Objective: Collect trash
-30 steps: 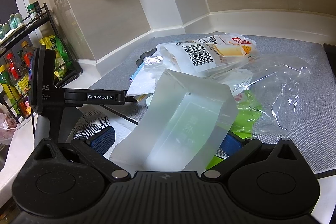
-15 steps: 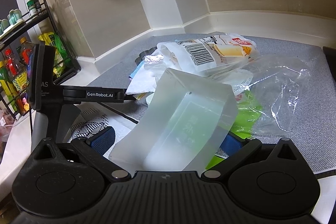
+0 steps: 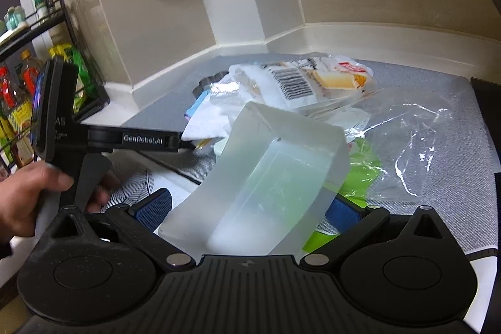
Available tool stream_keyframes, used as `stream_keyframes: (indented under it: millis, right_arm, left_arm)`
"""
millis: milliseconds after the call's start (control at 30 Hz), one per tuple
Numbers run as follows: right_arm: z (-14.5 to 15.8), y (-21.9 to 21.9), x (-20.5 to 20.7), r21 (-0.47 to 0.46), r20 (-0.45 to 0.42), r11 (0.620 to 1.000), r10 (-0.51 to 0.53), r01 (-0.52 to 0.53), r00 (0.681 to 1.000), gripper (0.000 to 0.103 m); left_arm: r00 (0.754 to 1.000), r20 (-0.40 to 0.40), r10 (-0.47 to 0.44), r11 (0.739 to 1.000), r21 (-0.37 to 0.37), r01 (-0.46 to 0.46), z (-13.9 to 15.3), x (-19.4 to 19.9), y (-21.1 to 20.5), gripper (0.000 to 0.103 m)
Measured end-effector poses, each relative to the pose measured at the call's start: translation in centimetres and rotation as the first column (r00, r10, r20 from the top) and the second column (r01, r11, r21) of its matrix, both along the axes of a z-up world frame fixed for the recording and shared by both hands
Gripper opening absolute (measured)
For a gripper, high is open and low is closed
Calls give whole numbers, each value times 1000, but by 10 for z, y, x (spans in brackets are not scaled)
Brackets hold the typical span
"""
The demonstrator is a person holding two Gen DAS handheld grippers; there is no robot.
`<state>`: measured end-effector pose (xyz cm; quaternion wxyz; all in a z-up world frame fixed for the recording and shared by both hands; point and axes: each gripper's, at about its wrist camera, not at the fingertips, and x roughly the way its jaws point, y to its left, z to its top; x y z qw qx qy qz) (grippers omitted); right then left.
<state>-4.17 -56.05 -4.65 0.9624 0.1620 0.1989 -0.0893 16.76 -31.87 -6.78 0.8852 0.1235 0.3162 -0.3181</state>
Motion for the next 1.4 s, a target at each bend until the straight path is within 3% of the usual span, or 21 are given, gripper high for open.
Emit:
stream_keyframes:
  millis: [233, 367, 500, 667, 800, 867, 967, 1100, 1233, 1367, 1400]
  right_arm:
    - [1, -5, -4, 26, 40, 1000, -11, 10, 999, 103]
    - [-2, -10, -3, 65, 22, 998, -21, 19, 1000, 103]
    - [-3, -12, -2, 77, 24, 997, -23, 21, 999, 103]
    - [-3, -13, -1, 81, 27, 996, -21, 19, 999, 103]
    - [-3, -13, -1, 80, 26, 997, -18, 16, 999, 103]
    - [-3, -13, -1, 83, 28, 996, -18, 16, 999, 103]
    - [-3, -13, -2, 84, 29, 996, -24, 21, 999, 103]
    - [-3, -13, -2, 84, 29, 996, -25, 22, 999, 103]
    - [-3, -12, -2, 81, 28, 997, -19, 16, 999, 103]
    - [-2, -13, -3, 84, 30, 996, -18, 16, 999, 103]
    - [-2, -13, -3, 86, 31, 996, -19, 17, 999, 103]
  left_arm:
    - [999, -29, -22, 1000, 19, 23, 6, -7, 3, 103]
    - [1000, -9, -3, 999, -49, 2, 25, -9, 10, 103]
    - [997, 2, 76, 990, -120, -75, 42, 9, 9, 103]
    - [987, -12, 161, 984, -78, -161, 40, 41, -18, 103]
    - [961, -110, 254, 946, -179, -271, 42, 60, -21, 103]
    - [973, -118, 199, 947, -230, -222, 46, 56, -23, 103]
    - [994, -68, 82, 957, -273, -98, 59, 37, -27, 103]
    - [994, -85, -63, 958, -285, 36, 76, 16, -45, 103]
    - [976, -105, -191, 953, -257, 159, 84, -7, -72, 103]
    - [956, -115, -271, 955, -156, 252, 74, -28, -101, 103]
    - [955, -122, -272, 957, -135, 256, 71, -30, -106, 92]
